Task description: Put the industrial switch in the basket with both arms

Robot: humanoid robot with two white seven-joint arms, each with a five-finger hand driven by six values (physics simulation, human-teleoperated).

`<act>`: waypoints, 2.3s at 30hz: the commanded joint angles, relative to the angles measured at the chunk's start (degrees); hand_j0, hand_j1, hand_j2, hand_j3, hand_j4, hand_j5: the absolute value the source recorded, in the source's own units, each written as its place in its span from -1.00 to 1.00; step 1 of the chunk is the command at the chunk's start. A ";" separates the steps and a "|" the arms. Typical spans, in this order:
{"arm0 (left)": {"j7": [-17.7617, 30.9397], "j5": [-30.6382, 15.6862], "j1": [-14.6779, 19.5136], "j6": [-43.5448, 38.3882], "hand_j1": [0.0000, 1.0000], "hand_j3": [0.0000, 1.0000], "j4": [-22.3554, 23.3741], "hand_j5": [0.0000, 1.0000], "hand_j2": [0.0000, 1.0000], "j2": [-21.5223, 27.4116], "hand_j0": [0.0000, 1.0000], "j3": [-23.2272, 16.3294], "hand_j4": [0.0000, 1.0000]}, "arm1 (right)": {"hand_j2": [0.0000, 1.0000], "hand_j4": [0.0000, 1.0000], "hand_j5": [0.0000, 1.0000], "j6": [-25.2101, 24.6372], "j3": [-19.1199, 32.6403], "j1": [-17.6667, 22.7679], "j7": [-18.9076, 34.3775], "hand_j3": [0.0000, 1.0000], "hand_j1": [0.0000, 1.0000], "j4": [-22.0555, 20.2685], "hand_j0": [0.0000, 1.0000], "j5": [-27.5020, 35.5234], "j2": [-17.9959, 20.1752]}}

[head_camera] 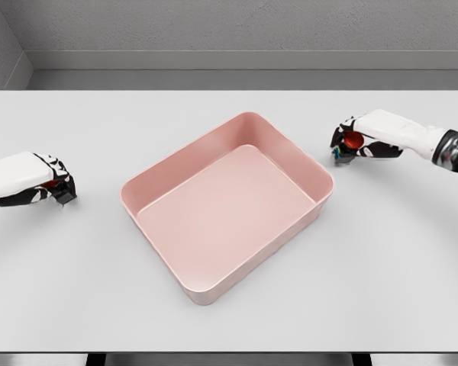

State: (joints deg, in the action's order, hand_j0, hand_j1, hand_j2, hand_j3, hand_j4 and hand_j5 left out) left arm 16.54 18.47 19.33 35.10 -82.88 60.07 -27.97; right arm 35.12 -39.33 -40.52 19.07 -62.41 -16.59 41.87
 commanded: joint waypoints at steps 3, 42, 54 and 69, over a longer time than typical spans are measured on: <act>-0.02 -0.36 0.71 -0.10 -0.07 -0.07 -0.18 -0.07 -0.07 0.04 -0.07 0.02 -0.07 | -0.02 -0.02 -0.02 -0.12 0.13 -0.09 0.00 -0.02 -0.02 -2.01 -0.02 0.50 1.02; -0.02 -2.91 7.30 -0.10 -0.07 -0.07 -9.14 -0.07 -0.07 -0.05 -0.07 -0.07 -0.07 | -0.03 -0.03 -0.03 -0.12 3.91 1.23 -0.35 -0.03 -0.03 -25.12 -0.03 0.68 10.33; 0.07 -3.44 9.06 -0.10 -0.07 -0.07 -12.57 -0.07 -0.07 -0.75 -0.07 -0.15 -0.07 | -0.03 -0.03 -0.03 -0.12 3.99 2.02 -0.35 -0.03 -0.03 -32.24 -0.03 0.68 10.77; 0.07 -3.44 9.06 -0.10 -0.06 -0.06 -18.46 -0.06 -0.06 -2.77 -0.06 -0.24 -0.06 | -0.01 -0.01 -0.01 -0.12 3.47 2.11 -0.26 -0.01 -0.01 -36.81 -0.01 0.68 10.69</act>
State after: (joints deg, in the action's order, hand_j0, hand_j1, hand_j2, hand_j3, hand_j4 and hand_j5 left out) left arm 16.66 15.33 28.39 35.11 -100.83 57.56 -28.23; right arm 35.12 -35.89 -38.41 18.83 -98.88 -16.27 52.56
